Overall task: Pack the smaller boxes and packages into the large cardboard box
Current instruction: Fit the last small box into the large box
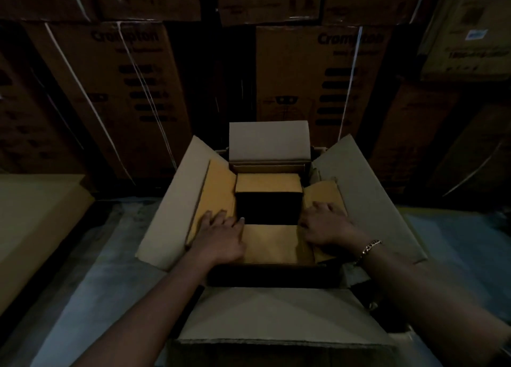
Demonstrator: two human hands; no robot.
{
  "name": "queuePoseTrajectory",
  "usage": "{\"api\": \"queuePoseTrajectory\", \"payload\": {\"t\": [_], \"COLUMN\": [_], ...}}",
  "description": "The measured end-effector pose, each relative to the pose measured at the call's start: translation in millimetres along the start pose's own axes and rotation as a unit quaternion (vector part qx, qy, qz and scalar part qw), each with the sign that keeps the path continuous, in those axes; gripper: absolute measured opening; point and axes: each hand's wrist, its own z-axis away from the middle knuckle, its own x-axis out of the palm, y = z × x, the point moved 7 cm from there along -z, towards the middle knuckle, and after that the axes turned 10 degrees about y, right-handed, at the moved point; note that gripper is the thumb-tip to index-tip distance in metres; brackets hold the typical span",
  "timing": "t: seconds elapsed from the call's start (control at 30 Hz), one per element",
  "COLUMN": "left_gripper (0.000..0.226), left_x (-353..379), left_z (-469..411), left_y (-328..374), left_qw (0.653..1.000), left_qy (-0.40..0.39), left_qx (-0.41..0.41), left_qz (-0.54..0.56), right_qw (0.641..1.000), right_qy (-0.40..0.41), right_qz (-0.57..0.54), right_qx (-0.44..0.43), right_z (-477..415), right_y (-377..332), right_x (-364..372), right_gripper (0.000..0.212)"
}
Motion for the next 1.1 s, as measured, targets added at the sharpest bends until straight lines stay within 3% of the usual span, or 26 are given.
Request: {"api": "queuePoseTrajectory", "payload": {"t": [0.1, 0.17, 0.2, 0.23, 0.3, 0.4, 0.47, 0.57, 0.63, 0.83, 1.0, 1.1], "left_gripper": [0.025, 0.033, 0.042, 0.051, 0.07, 0.095, 0.104, 0.101, 0.096, 0.105, 0.078, 0.069], "left_x": [-22.7, -28.5, -27.6, -25.5, -16.4, -0.7, 14.8, 24.8, 25.7, 25.8, 2.2, 16.4], "left_z": [5.2, 14.3, 20.7, 25.8, 32.5, 37.7, 43.8, 48.4, 50.0, 31.2, -26.8, -58.2], "left_y": [-9.8, -15.9, -13.7, -10.9, -4.7, 16.2, 25.2, 26.0, 26.6, 25.0, 15.8, 16.4], "left_qw": [0.97, 0.9, 0.882, 0.894, 0.96, 0.988, 0.987, 0.992, 0.991, 0.989, 0.998, 0.996], "left_qy": [0.047, -0.002, -0.054, -0.098, -0.132, -0.119, -0.122, -0.04, -0.015, -0.102, 0.034, -0.018], "left_qx": [-0.04, -0.058, -0.05, -0.032, 0.007, 0.065, 0.091, 0.111, 0.119, 0.106, 0.052, 0.053], "left_qz": [0.236, 0.432, 0.466, 0.436, 0.245, 0.079, 0.051, 0.045, 0.054, 0.028, 0.015, -0.073], "right_qw": [0.965, 0.914, 0.903, 0.906, 0.945, 0.973, 0.97, 0.975, 0.978, 0.978, 0.998, 0.997], "right_qy": [0.023, -0.072, -0.135, -0.186, -0.213, -0.202, -0.221, -0.193, -0.174, -0.171, -0.022, -0.068], "right_qz": [-0.255, -0.398, -0.408, -0.38, -0.238, -0.067, -0.049, -0.071, -0.076, -0.077, -0.031, 0.022], "right_qx": [0.06, 0.039, 0.01, -0.019, -0.066, -0.087, -0.091, -0.087, -0.089, -0.096, -0.055, -0.025], "right_z": [11.7, 27.2, 37.9, 47.8, 57.3, 55.9, 59.3, 60.5, 58.9, 47.4, 2.2, -31.1], "right_y": [8.9, 4.2, -3.3, -11.2, -22.3, -35.2, -42.2, -39.5, -38.5, -39.6, -34.6, -33.2], "right_x": [-20.1, -24.5, -24.6, -21.8, -9.8, 10.5, 27.8, 42.5, 44.1, 36.3, 15.9, 27.7], "right_gripper": [0.048, 0.052, 0.048, 0.041, 0.041, 0.073, 0.093, 0.103, 0.1, 0.088, 0.076, 0.071]}}
